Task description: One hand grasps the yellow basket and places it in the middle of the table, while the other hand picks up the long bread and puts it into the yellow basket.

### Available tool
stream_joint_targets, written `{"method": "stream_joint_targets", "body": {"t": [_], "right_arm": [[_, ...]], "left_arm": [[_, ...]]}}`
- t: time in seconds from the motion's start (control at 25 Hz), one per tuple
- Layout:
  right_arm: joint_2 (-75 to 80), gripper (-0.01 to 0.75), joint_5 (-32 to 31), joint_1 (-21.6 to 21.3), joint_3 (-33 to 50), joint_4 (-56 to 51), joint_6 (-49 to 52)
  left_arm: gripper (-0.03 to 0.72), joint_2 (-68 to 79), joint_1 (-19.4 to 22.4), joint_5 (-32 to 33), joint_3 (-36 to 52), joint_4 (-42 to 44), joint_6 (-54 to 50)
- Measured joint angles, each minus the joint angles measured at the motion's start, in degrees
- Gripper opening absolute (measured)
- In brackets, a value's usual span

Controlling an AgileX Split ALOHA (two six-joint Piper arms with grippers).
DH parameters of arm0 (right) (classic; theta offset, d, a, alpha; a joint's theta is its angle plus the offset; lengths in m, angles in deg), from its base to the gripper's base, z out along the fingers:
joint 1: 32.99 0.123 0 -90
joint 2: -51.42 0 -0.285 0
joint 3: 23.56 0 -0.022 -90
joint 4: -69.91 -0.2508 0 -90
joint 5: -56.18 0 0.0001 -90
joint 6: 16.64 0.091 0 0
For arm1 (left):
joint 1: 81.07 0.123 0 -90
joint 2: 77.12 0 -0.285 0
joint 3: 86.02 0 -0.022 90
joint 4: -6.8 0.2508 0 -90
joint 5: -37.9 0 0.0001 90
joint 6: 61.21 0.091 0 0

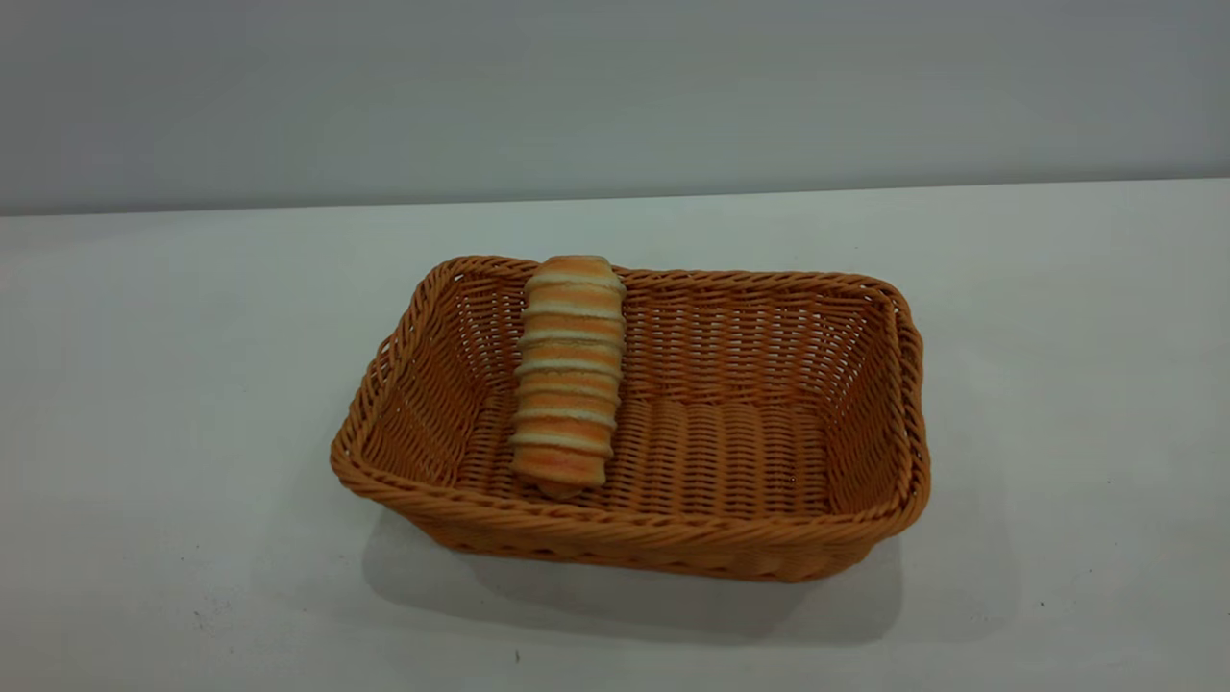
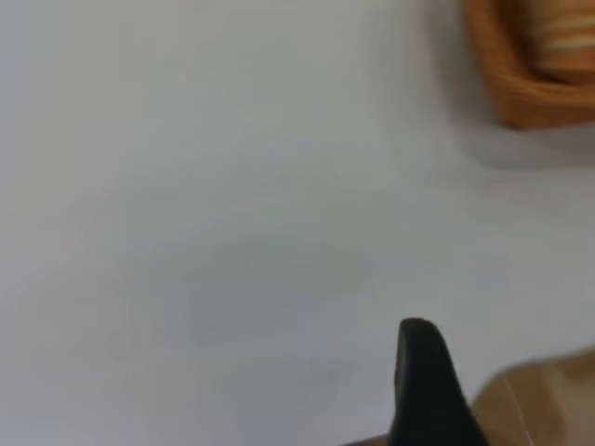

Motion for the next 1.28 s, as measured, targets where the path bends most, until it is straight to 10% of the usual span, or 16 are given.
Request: {"method": "stream_joint_targets", "body": {"t": [0.28,1.28], "right_arm": [[-0.6,0.490,0.0,-10.5,0.0,-0.1,0.0],[-0.6,0.490,0.0,-12.6,0.0,-0.4,0.0]], "left_arm": [[0.486,-2.2,13.0,0.1,0.1,0.0,0.0],[0.486,-2.2,13.6,0.1,0.1,-0.1,0.0]]}}
